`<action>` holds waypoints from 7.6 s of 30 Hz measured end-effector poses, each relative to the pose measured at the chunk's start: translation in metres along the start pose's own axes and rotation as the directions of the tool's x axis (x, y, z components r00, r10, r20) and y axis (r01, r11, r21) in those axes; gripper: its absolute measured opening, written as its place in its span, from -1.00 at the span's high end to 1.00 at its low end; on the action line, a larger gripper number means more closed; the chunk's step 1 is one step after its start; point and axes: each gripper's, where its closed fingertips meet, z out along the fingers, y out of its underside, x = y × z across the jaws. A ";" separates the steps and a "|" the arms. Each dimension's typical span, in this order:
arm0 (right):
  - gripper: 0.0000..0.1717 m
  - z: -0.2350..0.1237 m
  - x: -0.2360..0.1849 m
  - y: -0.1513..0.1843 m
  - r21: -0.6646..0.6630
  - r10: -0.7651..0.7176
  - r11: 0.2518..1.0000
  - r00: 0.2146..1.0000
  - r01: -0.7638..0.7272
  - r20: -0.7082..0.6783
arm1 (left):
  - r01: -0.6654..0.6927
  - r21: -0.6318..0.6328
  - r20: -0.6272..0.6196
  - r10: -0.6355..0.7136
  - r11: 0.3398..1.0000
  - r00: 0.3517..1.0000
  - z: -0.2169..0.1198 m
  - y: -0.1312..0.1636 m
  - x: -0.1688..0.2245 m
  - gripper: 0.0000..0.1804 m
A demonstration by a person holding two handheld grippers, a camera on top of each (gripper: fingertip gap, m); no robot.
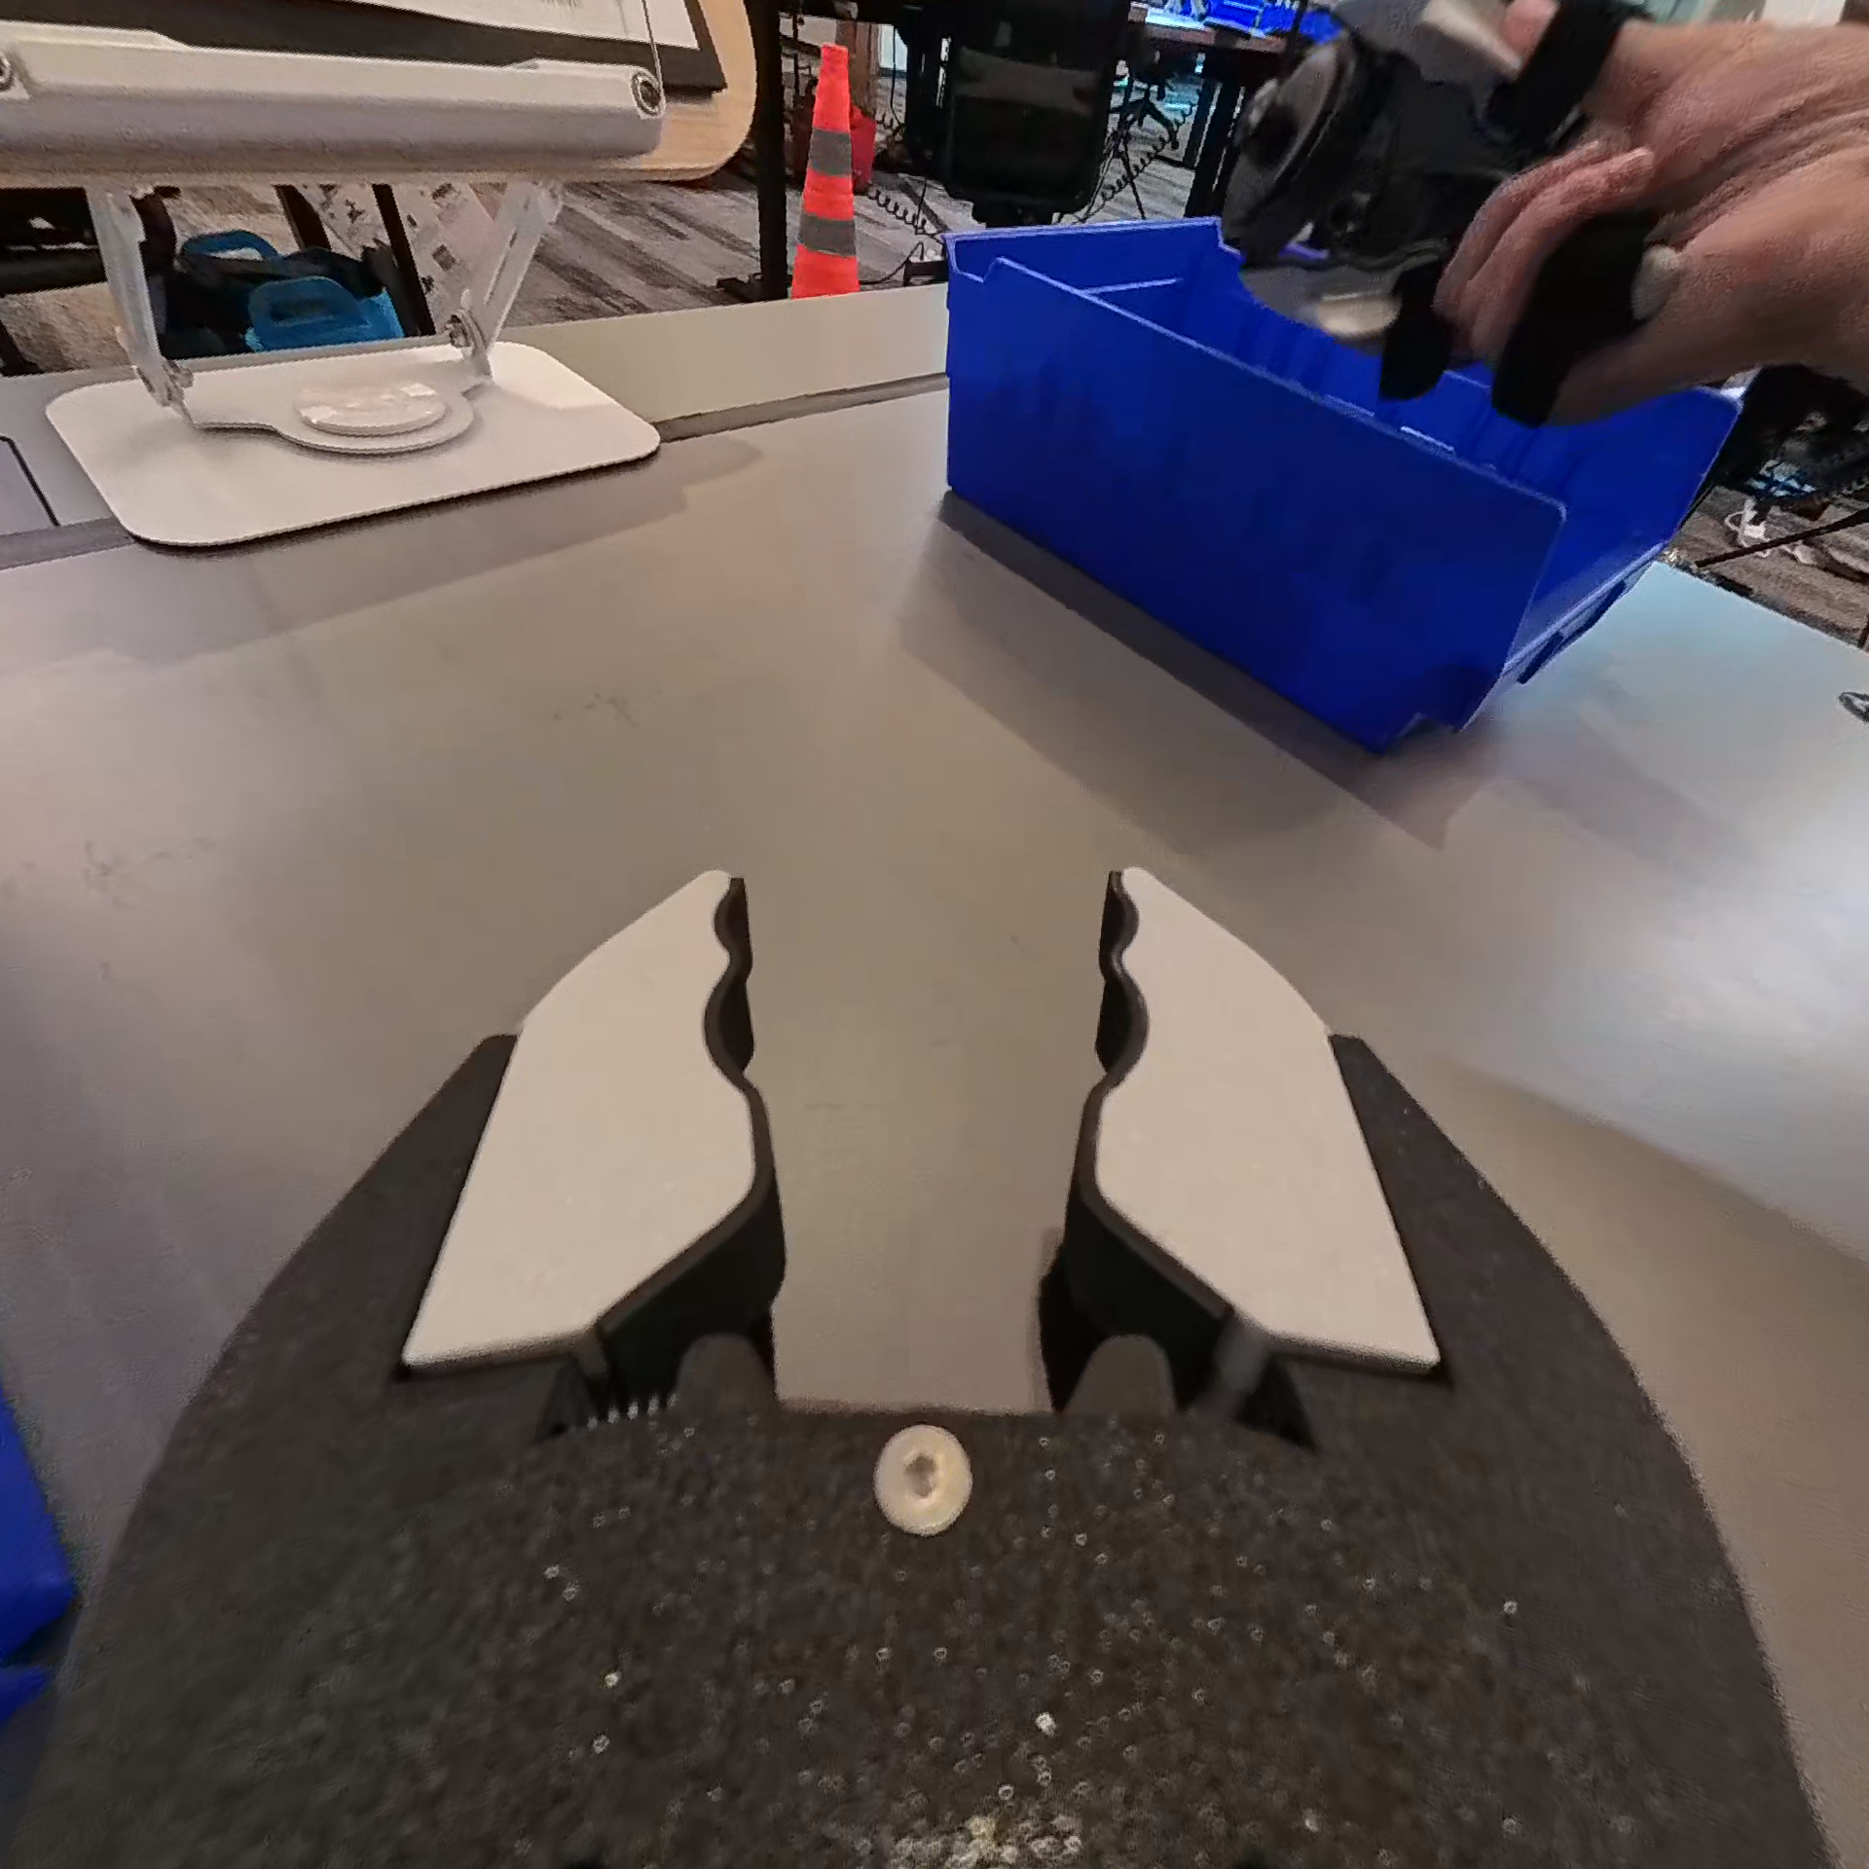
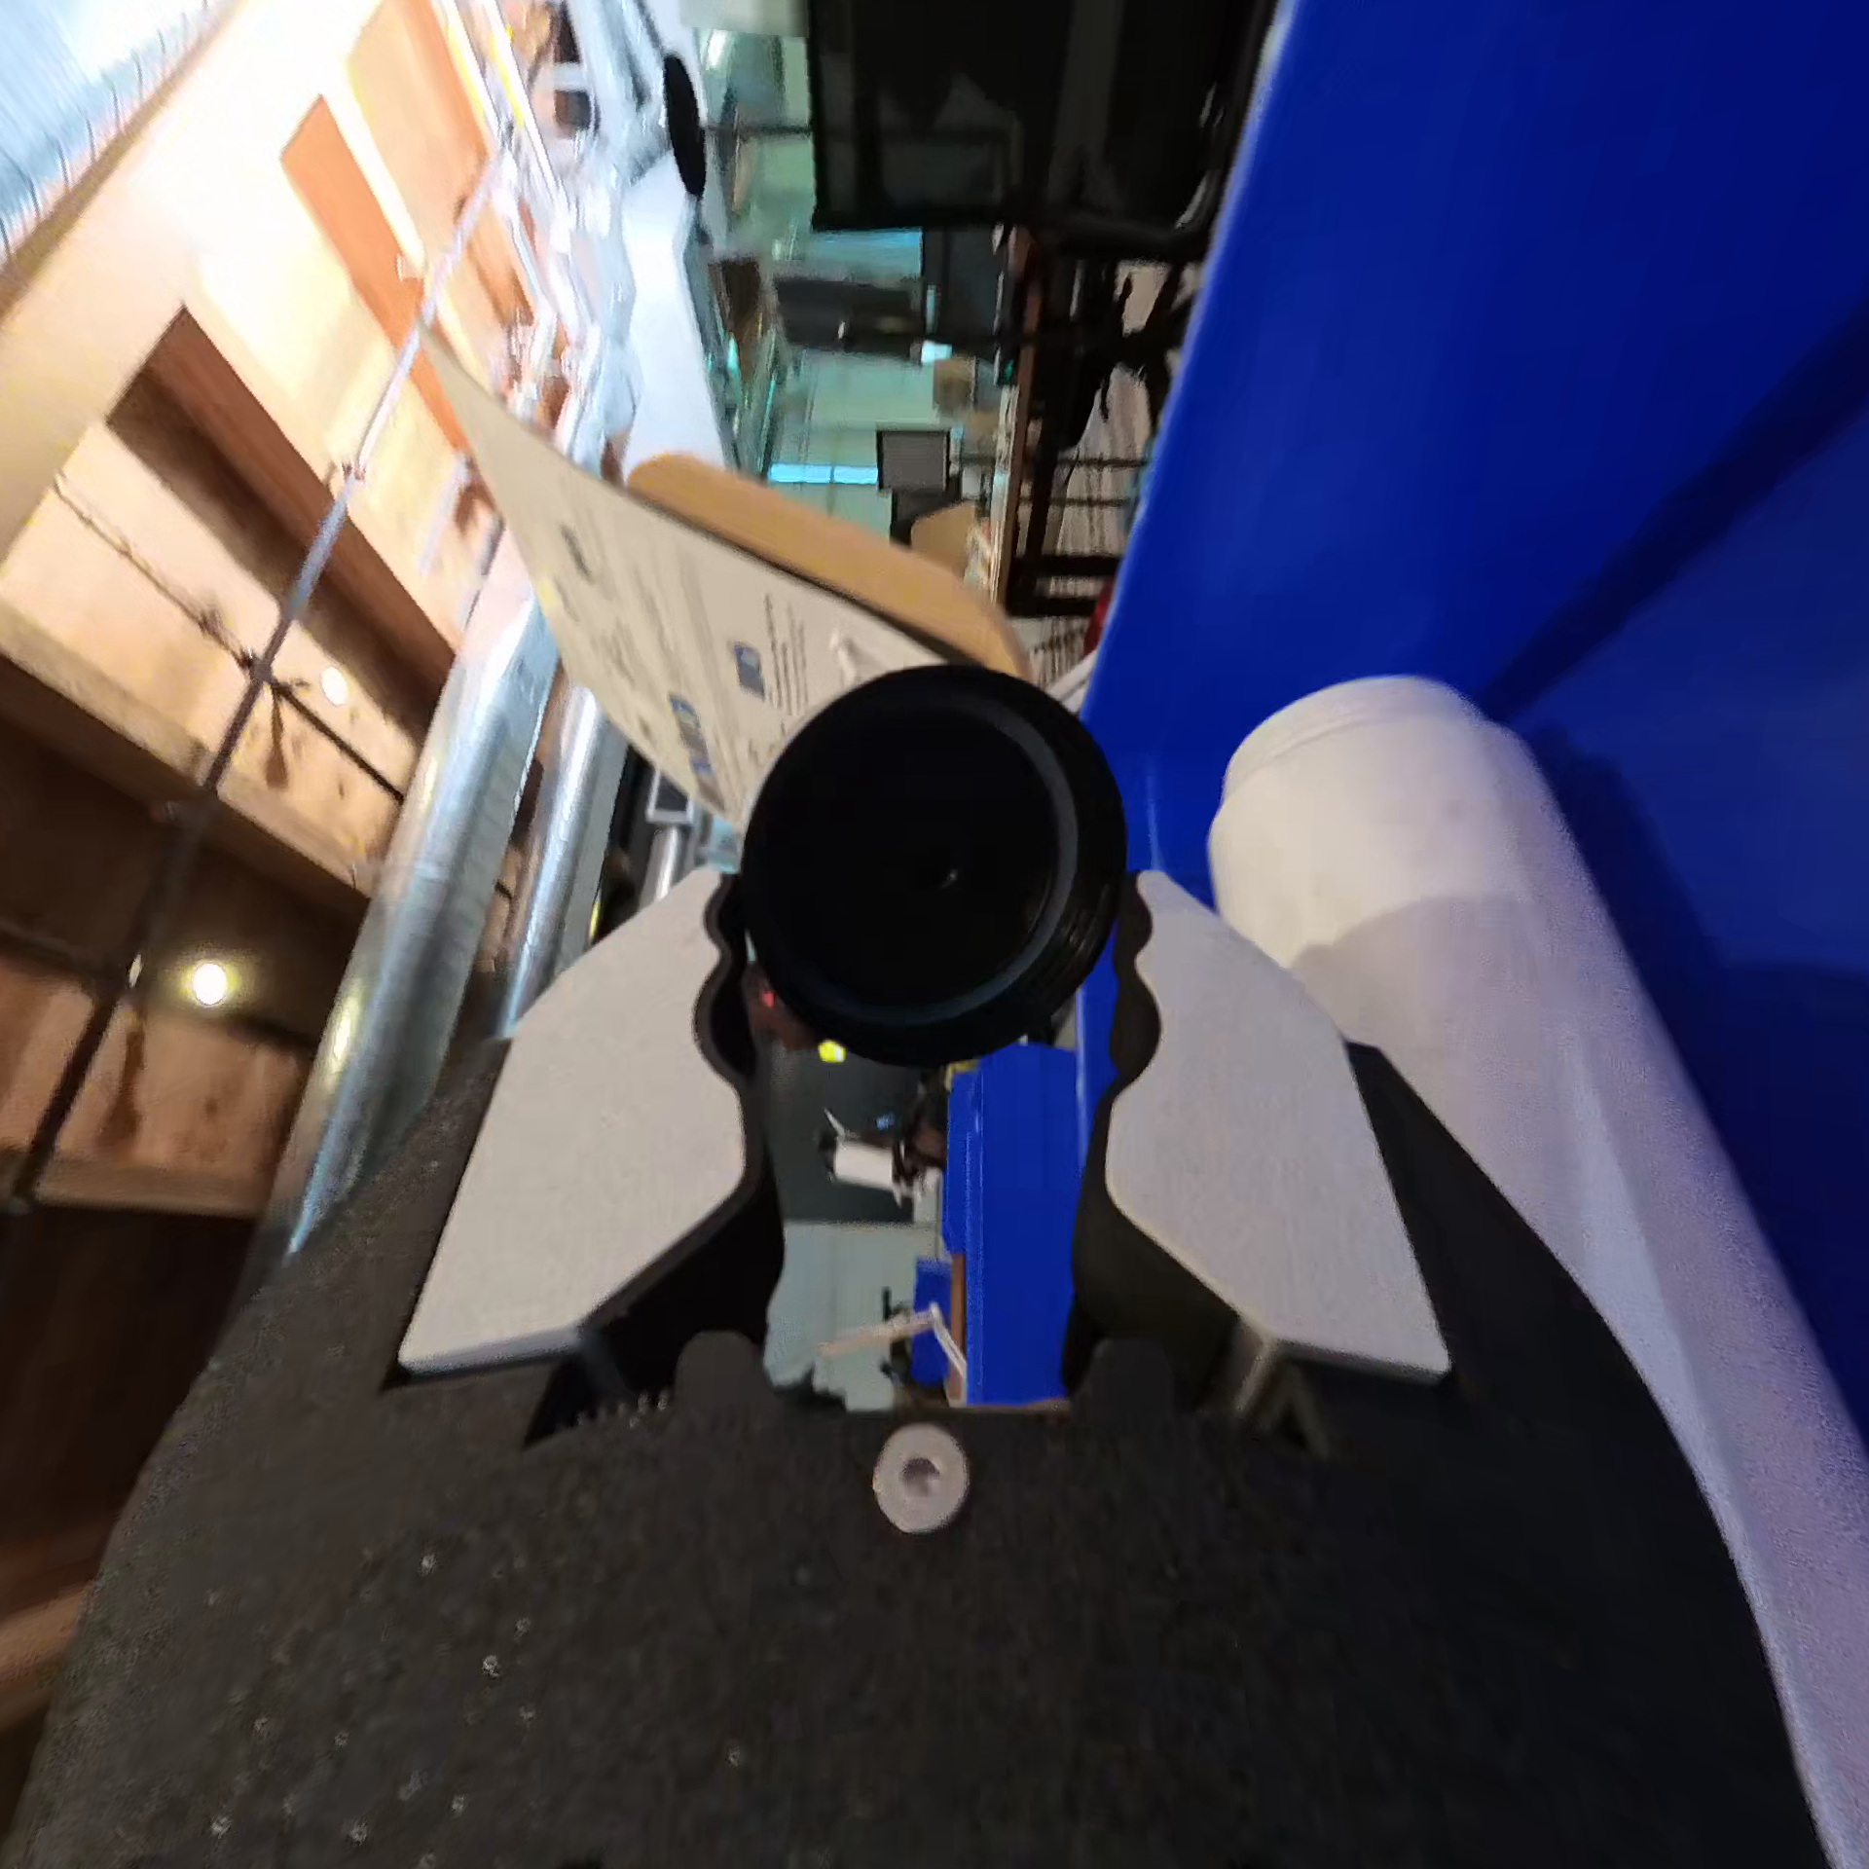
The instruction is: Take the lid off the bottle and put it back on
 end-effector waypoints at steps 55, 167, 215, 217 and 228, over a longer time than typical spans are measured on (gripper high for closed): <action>0.06 -0.158 0.020 0.132 -0.296 -0.925 0.061 -0.057 0.953 -0.375 | 0.024 0.211 0.364 -0.101 0.977 0.926 -0.133 -0.040 -0.039 0.08; 0.46 -0.006 0.022 0.395 -0.148 -0.986 -0.029 -0.004 0.989 0.164 | 0.351 -0.276 0.755 -0.024 0.895 0.655 -0.225 0.029 -0.278 -0.03; 0.97 -0.033 -0.171 0.317 0.103 -0.958 -0.090 -0.058 0.991 -0.280 | -0.172 0.226 0.668 -0.024 0.959 0.744 -0.183 -0.165 -0.004 0.94; 0.98 -0.046 -0.171 0.265 0.076 -0.928 -0.109 -0.074 0.991 -0.365 | -0.194 0.202 0.637 0.022 0.960 0.771 -0.133 -0.179 0.013 0.94; 0.91 -0.104 -0.032 0.038 -0.169 -0.777 0.209 0.058 0.963 -0.627 | -0.109 -0.032 0.498 0.111 0.993 0.860 0.109 -0.121 0.094 0.92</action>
